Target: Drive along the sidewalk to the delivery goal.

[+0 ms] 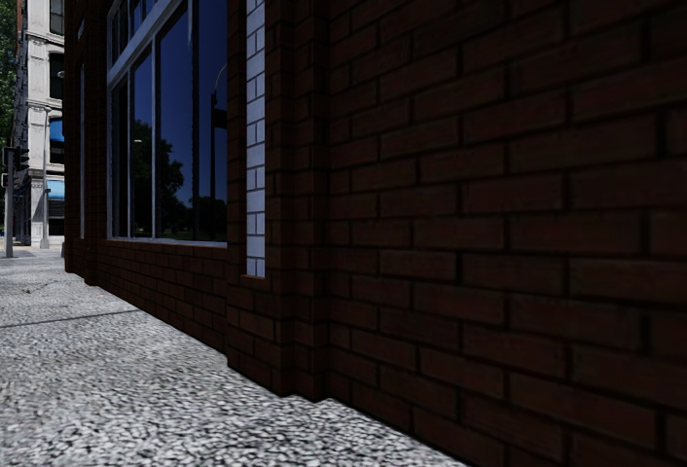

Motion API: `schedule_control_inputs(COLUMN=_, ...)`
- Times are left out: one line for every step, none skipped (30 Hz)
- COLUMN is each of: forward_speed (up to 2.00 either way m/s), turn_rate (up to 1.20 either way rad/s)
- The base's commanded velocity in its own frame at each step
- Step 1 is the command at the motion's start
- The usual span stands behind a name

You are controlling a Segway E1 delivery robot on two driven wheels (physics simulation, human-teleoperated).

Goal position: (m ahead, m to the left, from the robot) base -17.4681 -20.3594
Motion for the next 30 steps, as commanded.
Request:
schedule_control_inputs(forward_speed=0.00, turn_rate=0.00)
schedule_control_inputs(forward_speed=0.00, turn_rate=0.00)
schedule_control_inputs(forward_speed=0.00, turn_rate=0.00)
schedule_control_inputs(forward_speed=0.00, turn_rate=0.00)
schedule_control_inputs(forward_speed=0.00, turn_rate=0.00)
schedule_control_inputs(forward_speed=0.00, turn_rate=0.00)
schedule_control_inputs(forward_speed=0.00, turn_rate=0.00)
schedule_control_inputs(forward_speed=0.00, turn_rate=0.00)
schedule_control_inputs(forward_speed=0.00, turn_rate=0.00)
schedule_control_inputs(forward_speed=0.00, turn_rate=0.00)
schedule_control_inputs(forward_speed=0.00, turn_rate=0.00)
schedule_control_inputs(forward_speed=0.00, turn_rate=0.00)
schedule_control_inputs(forward_speed=0.00, turn_rate=0.00)
schedule_control_inputs(forward_speed=0.00, turn_rate=0.00)
schedule_control_inputs(forward_speed=0.00, turn_rate=0.00)
schedule_control_inputs(forward_speed=0.00, turn_rate=0.00)
schedule_control_inputs(forward_speed=0.00, turn_rate=0.00)
schedule_control_inputs(forward_speed=0.00, turn_rate=0.00)
schedule_control_inputs(forward_speed=0.00, turn_rate=0.00)
schedule_control_inputs(forward_speed=0.00, turn_rate=0.00)
schedule_control_inputs(forward_speed=0.00, turn_rate=0.00)
schedule_control_inputs(forward_speed=0.00, turn_rate=0.00)
schedule_control_inputs(forward_speed=0.00, turn_rate=0.00)
schedule_control_inputs(forward_speed=0.00, turn_rate=0.00)
schedule_control_inputs(forward_speed=0.00, turn_rate=0.00)
schedule_control_inputs(forward_speed=0.00, turn_rate=0.00)
schedule_control_inputs(forward_speed=0.00, turn_rate=0.00)
schedule_control_inputs(forward_speed=0.00, turn_rate=0.00)
schedule_control_inputs(forward_speed=0.00, turn_rate=0.00)
schedule_control_inputs(forward_speed=0.00, turn_rate=0.00)
